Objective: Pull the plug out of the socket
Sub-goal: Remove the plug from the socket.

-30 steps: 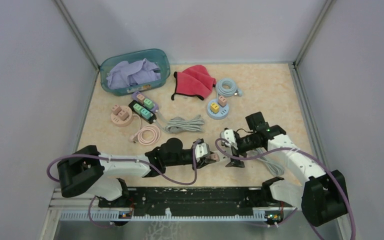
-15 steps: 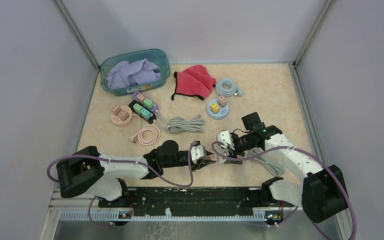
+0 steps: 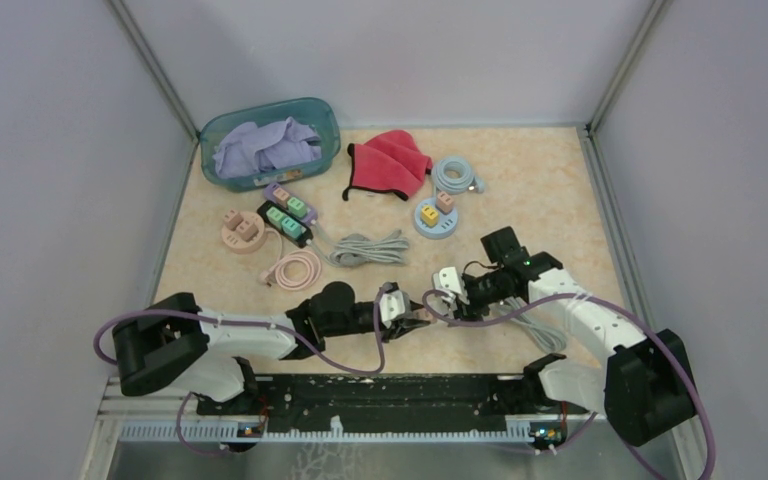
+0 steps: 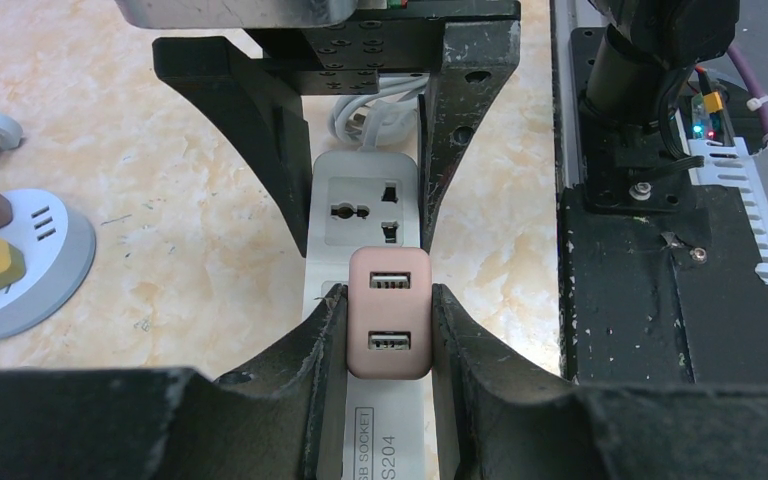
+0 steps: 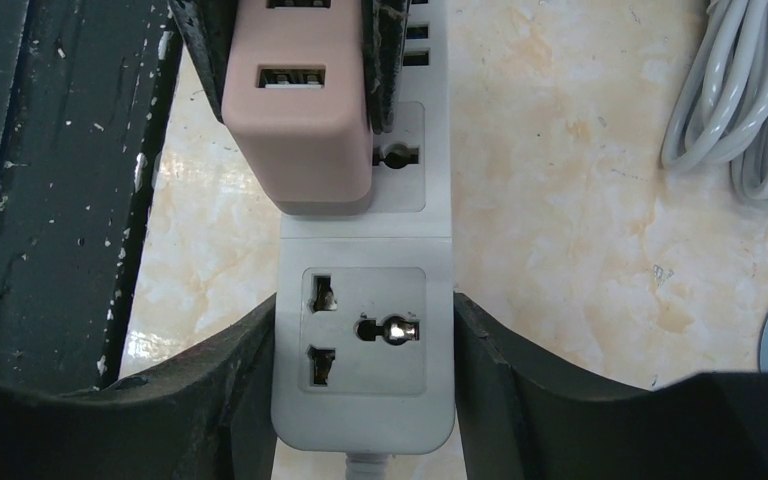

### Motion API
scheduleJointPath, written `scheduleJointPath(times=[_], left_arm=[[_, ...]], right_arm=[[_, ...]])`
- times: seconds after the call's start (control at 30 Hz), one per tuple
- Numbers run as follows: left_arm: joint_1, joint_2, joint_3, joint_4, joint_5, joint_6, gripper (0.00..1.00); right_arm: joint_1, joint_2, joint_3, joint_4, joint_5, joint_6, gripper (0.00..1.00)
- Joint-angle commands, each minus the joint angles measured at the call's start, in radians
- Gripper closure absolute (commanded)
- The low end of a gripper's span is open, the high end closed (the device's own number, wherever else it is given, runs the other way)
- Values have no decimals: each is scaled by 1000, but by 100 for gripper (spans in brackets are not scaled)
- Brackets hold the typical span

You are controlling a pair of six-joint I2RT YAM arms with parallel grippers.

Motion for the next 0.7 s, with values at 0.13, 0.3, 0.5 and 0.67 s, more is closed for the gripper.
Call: scheduleJointPath(times=[0.13, 0.3, 0.5, 0.67], left_arm=[[-7, -31, -5, 127, 13, -12, 100], [-7, -23, -2, 134, 17, -2, 100], [-12, -3, 23, 114, -2, 24, 100], [-16, 42, 93, 45, -22, 24, 100]], right_arm=[[12, -9, 48, -38, -33, -30, 82], [12, 14, 81, -86, -51, -29, 93], [12, 37, 107, -115, -68, -20, 98], [12, 36, 111, -114, -76, -12, 100]])
